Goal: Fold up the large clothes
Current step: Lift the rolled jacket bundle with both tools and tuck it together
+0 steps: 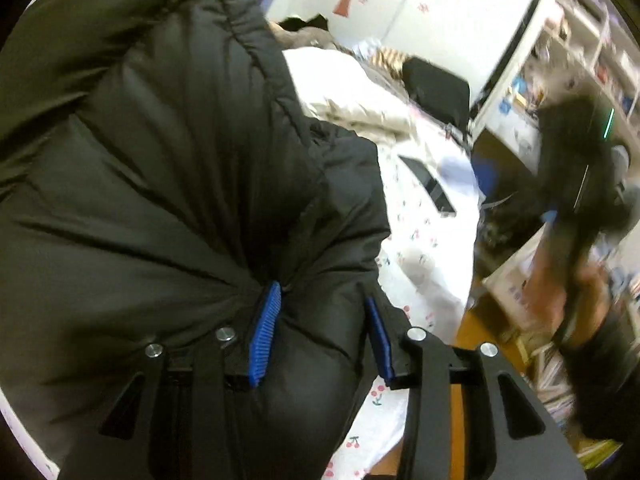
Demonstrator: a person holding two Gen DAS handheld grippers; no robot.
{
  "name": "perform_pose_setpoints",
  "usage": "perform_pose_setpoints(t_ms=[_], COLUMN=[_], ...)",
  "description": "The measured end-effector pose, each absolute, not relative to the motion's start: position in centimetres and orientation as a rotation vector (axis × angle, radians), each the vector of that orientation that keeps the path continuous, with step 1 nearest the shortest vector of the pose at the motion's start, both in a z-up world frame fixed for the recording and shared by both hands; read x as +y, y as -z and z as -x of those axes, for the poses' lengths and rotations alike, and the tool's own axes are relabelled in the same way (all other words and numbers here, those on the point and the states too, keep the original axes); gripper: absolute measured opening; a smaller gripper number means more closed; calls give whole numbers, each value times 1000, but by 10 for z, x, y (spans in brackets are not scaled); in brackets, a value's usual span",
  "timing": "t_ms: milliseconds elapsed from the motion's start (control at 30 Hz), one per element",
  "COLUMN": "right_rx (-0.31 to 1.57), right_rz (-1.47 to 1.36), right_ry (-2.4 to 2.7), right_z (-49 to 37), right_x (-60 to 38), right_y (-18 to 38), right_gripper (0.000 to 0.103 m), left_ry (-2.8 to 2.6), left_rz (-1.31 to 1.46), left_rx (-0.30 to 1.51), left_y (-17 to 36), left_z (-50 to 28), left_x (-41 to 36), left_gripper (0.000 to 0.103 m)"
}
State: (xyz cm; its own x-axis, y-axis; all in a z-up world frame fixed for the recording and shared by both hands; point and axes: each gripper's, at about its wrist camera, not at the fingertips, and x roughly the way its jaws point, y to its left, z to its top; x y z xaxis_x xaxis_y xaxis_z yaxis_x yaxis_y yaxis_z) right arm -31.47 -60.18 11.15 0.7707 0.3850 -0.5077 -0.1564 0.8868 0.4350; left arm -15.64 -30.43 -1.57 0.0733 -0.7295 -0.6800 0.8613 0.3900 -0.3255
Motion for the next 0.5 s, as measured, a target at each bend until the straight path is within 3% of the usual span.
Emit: perform_pose_setpoints(t_ms=[133, 300, 433, 500], right_rx=[627, 838, 912, 953], right_rz=[-147, 57, -40, -86], right_ry=[-331, -185, -43, -48], right_z=[278, 174, 166, 172], right_x=[-543, -495, -527, -535], right_y=[-151, -111, -75, -60], right_gripper=[97, 97, 97, 97], left_ry=[1194, 1182, 1146, 1063], left_rz=[-210, -194, -12, 181], left_rx=[901, 927, 900, 866], left_y=[10, -10, -40, -43], left_z=[159, 154, 152, 134], left_x=[-307, -301, -238, -183], left_gripper=[42, 43, 66, 85])
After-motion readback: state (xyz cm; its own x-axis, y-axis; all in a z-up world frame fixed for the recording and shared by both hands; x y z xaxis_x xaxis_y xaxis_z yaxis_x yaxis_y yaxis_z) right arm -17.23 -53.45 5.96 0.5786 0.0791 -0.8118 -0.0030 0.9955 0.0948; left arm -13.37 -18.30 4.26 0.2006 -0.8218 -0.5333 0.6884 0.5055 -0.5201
